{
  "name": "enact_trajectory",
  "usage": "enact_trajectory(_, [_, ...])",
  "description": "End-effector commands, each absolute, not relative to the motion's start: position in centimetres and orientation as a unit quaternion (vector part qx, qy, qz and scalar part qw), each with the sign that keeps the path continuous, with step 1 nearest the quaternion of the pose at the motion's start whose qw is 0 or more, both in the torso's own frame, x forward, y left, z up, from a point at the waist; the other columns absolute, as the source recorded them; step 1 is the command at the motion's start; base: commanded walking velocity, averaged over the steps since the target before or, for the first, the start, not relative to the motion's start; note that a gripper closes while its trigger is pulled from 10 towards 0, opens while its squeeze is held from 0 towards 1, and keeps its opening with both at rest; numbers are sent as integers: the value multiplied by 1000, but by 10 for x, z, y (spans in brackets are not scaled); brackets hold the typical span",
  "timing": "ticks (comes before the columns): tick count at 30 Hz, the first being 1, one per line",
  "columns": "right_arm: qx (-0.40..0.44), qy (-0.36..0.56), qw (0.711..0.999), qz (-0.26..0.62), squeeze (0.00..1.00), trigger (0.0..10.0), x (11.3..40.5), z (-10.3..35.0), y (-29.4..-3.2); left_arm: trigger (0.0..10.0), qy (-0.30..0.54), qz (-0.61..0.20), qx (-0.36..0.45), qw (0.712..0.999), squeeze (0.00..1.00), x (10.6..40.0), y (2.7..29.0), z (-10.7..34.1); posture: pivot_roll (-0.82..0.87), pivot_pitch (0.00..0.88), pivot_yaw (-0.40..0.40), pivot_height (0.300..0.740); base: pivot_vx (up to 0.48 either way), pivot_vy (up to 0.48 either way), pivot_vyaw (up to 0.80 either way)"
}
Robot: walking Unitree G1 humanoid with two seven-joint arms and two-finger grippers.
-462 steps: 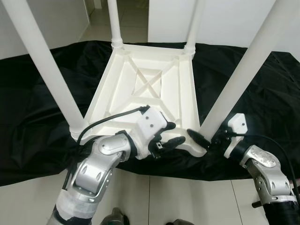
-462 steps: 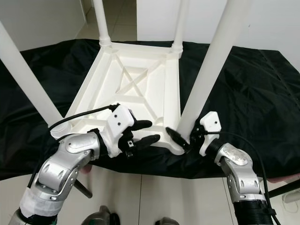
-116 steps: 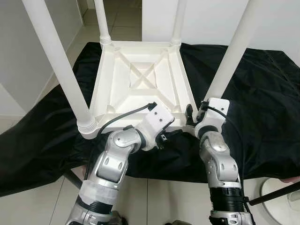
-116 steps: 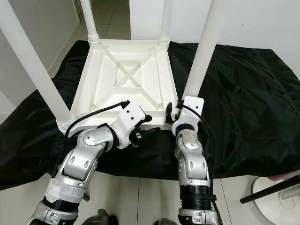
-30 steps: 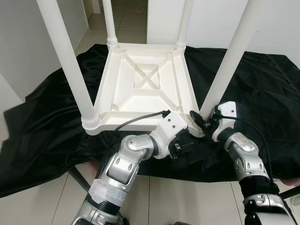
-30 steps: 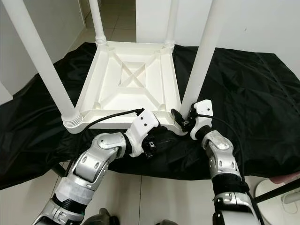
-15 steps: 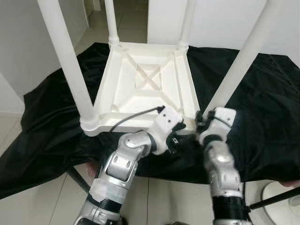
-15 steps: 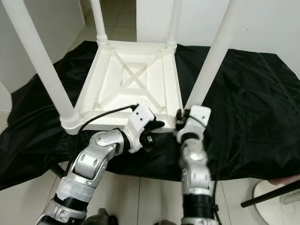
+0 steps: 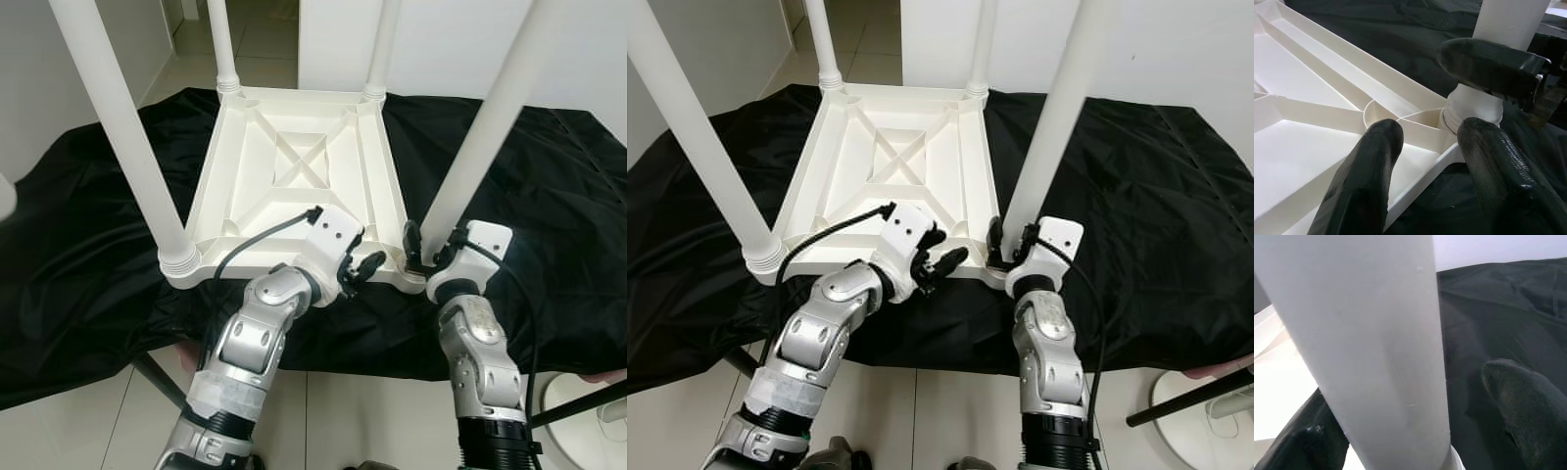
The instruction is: Building children table
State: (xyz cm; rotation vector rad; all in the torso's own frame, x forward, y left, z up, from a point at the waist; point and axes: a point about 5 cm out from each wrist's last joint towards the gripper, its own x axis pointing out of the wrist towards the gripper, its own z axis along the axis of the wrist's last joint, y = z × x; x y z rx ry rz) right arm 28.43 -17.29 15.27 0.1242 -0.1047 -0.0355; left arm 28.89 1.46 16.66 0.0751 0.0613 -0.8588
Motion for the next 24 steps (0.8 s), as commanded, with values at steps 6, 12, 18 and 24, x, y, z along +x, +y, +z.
enact_trajectory(6, [8,-48,990,136,0,10000,287,155,-198,10000,11,-455,28,890,0,277,19,168,-68,14,18,740,0,0,0])
enact_trajectory(12, [-13,-44,977,210,0,10000,287,155,-200,10000,-4,-513,21,858,0,265,18,173,-54,9,18,740,0,0,0])
enact_trajectory(18, [-52,-16,961,273,0,10000,293,148,-203,10000,-8,-551,22,834,0,254,17,174,-46,1,24,740,0,0,0])
enact_trajectory(24, [-73,-1,951,302,0,8863,305,147,-208,10000,-3,-569,24,822,0,250,17,175,-42,0,29,740,0,0,0])
